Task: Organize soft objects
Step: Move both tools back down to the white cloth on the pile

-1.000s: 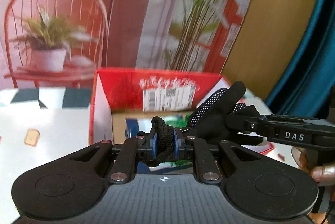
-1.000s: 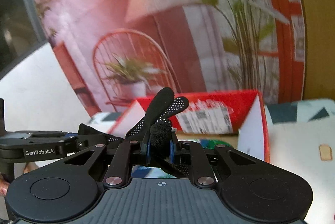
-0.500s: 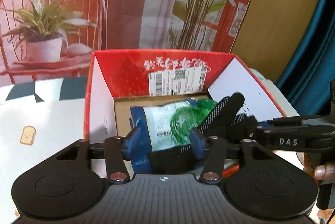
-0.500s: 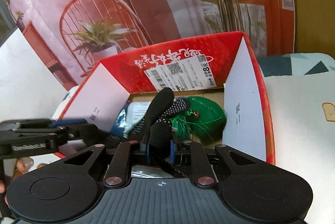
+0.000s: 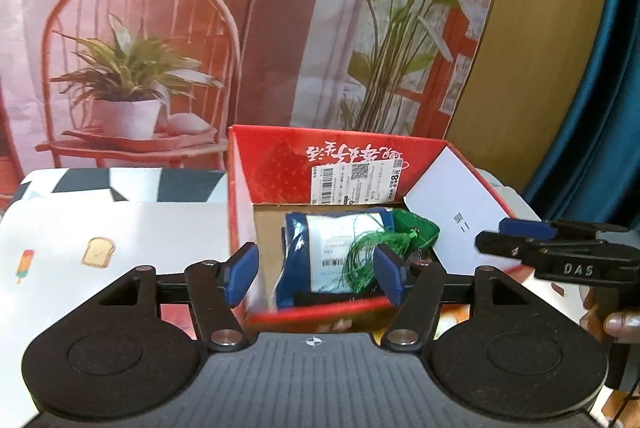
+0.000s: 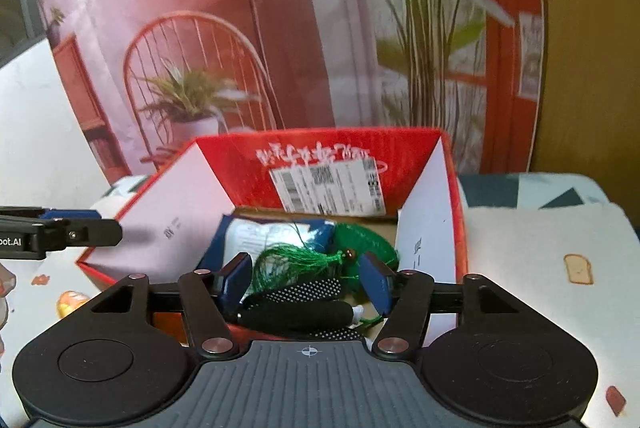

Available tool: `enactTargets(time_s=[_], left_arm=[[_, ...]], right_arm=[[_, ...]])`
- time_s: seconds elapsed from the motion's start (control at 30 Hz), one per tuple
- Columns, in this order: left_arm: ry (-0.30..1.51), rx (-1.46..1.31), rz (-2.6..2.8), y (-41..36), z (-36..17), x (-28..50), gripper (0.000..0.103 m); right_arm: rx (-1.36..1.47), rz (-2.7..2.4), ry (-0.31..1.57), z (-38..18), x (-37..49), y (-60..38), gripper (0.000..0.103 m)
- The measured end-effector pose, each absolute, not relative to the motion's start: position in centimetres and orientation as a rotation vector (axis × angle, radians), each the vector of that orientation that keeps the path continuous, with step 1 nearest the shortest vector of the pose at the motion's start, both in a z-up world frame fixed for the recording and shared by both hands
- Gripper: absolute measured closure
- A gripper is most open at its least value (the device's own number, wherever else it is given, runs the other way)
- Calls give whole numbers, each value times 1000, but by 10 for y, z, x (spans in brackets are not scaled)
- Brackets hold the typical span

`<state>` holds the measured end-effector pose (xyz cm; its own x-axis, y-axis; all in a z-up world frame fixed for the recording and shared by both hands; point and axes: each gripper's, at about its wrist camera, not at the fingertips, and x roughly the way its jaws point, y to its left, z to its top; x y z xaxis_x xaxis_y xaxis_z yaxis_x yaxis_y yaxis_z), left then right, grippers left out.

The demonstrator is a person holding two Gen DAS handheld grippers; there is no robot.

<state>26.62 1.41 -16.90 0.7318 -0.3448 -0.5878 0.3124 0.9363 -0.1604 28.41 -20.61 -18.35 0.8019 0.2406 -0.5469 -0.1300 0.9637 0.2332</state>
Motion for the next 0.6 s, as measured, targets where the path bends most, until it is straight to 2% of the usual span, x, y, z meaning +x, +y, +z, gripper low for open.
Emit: enactTargets(time_s=[0.23, 0.4, 0.6], left_arm=[[588, -27, -324, 29, -176, 204, 37], [639, -49, -319, 33, -194, 174, 39], [728, -145, -351, 34, -225, 157, 49]], right_arm=[[206, 213, 510, -183, 236, -209, 46], [249, 226, 494, -193, 205, -209, 46], [289, 260, 556, -213, 178, -207, 46]])
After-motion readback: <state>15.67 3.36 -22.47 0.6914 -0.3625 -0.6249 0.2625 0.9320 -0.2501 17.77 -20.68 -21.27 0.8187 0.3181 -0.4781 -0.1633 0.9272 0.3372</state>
